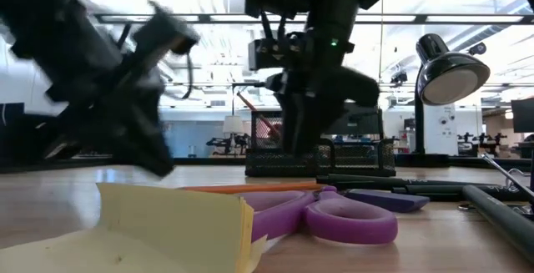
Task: Pick and place office supplies into organizer
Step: Put the yellow pencil into the black desk organizer
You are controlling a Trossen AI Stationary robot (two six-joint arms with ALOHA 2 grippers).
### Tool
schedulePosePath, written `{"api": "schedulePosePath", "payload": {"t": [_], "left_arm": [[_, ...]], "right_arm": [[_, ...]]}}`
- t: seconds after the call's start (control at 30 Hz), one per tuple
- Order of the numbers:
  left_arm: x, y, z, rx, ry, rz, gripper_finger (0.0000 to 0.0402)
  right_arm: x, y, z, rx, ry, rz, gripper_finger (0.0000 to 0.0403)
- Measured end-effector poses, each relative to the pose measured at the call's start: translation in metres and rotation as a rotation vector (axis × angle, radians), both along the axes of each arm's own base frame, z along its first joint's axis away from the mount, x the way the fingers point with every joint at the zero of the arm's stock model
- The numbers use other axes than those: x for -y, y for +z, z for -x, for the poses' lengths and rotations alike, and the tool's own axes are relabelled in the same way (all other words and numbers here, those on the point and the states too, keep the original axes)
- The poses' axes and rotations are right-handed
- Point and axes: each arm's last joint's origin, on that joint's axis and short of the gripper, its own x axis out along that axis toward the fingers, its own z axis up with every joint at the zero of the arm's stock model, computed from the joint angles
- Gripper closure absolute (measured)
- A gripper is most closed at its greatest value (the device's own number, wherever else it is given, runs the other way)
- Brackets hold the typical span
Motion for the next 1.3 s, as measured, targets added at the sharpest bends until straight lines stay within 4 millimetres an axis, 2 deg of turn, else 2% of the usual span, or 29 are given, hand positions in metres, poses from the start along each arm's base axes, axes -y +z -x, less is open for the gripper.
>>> {"api": "schedulePosePath", "payload": {"t": [0.07,0.2,0.53,0.67,0.8,1.03,1.3], "left_arm": [[0.004,0.008,-0.007,0.027,-0.065,-0.044,0.0378],[0.006,0.010,-0.010,0.020,-0.162,-0.132,0.0378],[0.007,0.010,-0.009,0.003,-0.208,-0.101,0.0378],[0.008,-0.002,-0.012,-0.024,-0.225,-0.085,0.0378],[0.014,-0.009,-0.021,0.033,-0.236,-0.042,0.0378],[0.016,-0.011,-0.024,0.061,-0.230,-0.032,0.0378],[0.016,-0.017,-0.025,0.047,-0.207,-0.026,0.0378]], "right_arm": [[-0.001,0.001,0.002,-0.015,0.012,-0.049,0.0252],[-0.003,0.005,0.002,0.001,-0.011,-0.089,0.0255],[-0.005,0.006,0.002,0.005,-0.026,-0.095,0.0255],[-0.010,0.006,0.003,0.003,0.015,-0.087,0.0259],[-0.011,0.006,0.003,0.003,-0.009,-0.098,0.0259],[-0.013,0.005,0.006,-0.026,-0.036,-0.101,0.0259],[-0.019,0.004,0.019,-0.139,0.047,-0.061,0.0258]]}}
